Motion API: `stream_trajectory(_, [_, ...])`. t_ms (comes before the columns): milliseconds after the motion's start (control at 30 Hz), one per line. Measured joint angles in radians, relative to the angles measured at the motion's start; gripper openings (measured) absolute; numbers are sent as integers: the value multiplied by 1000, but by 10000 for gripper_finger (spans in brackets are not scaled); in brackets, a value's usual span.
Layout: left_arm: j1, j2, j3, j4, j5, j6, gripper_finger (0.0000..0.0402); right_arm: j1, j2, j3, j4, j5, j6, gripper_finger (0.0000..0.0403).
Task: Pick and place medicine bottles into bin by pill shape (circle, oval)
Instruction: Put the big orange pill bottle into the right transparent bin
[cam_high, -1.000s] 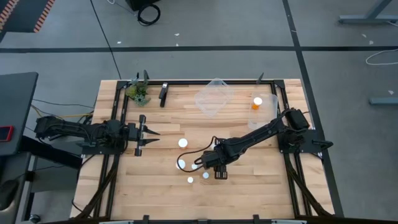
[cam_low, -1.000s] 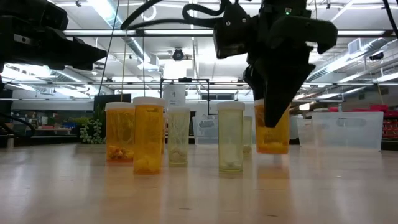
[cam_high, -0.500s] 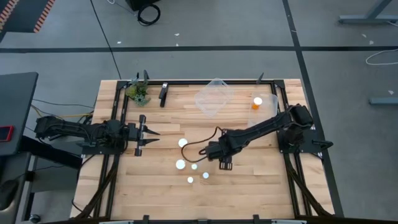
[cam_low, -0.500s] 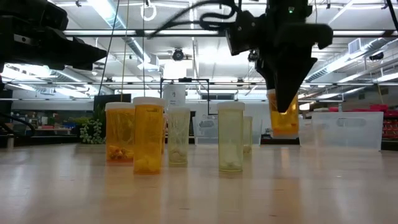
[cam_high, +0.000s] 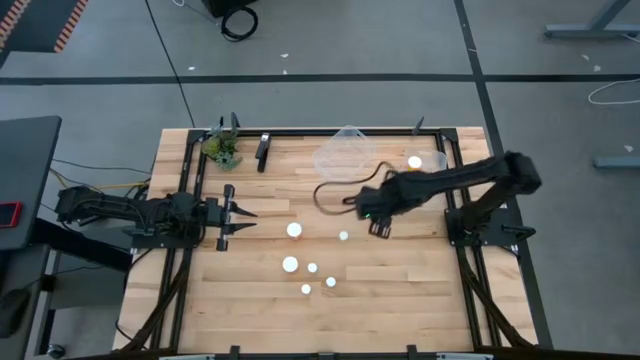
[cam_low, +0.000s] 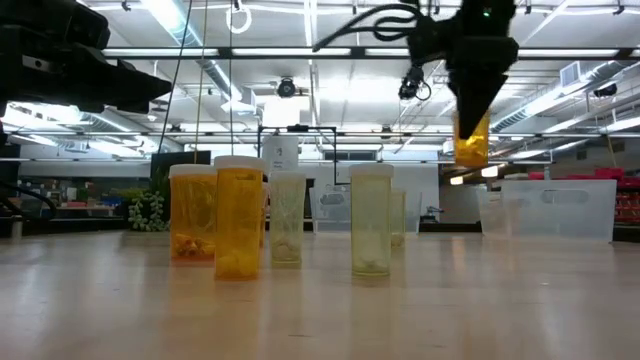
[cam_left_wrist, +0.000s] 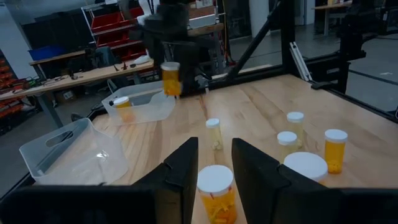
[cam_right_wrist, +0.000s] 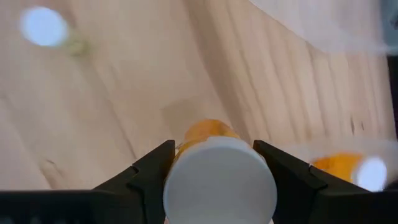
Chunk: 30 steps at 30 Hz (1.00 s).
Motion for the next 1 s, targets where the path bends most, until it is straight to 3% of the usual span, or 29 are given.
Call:
stream_trajectory(267, [0,0,0,0,0,0,107,-93,-205,-155,-2,-5,49,217])
stream_trajectory(467, [0,0,0,0,0,0,107,-225,-307,-204,-24,-8,42,217])
stream_trajectory(1000, [0,0,0,2,0,0,107,-604,-315,-345,31,-113,-185,218])
